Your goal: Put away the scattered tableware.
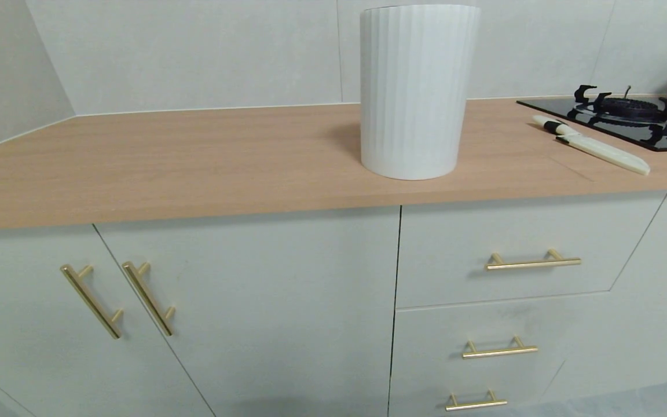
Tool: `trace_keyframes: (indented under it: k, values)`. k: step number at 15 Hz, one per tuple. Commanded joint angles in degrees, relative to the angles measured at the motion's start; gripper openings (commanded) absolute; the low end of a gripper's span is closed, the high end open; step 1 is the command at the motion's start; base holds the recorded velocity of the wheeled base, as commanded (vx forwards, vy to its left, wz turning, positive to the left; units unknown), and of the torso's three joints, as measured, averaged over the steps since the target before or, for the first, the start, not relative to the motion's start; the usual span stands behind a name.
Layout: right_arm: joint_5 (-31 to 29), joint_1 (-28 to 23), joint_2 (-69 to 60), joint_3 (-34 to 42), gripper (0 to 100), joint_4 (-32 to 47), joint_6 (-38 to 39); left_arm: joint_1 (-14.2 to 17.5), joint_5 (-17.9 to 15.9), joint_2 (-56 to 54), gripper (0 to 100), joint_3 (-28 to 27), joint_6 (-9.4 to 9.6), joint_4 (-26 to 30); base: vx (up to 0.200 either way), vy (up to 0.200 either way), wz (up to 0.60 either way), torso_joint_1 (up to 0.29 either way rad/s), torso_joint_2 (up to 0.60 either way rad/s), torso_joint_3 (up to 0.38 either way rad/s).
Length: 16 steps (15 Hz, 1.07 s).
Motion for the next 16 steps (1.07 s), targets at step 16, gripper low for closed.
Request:
trace_keyframes:
  k: [16]
  values:
    - [0.1, 0.0, 0.0, -0.1, 100, 0.0, -0.2, 0.0, 0.0, 0.0, 100, 0.0, -0.1, 0.0, 0.0, -0.125, 0.0, 0.002, 0.0, 0.001]
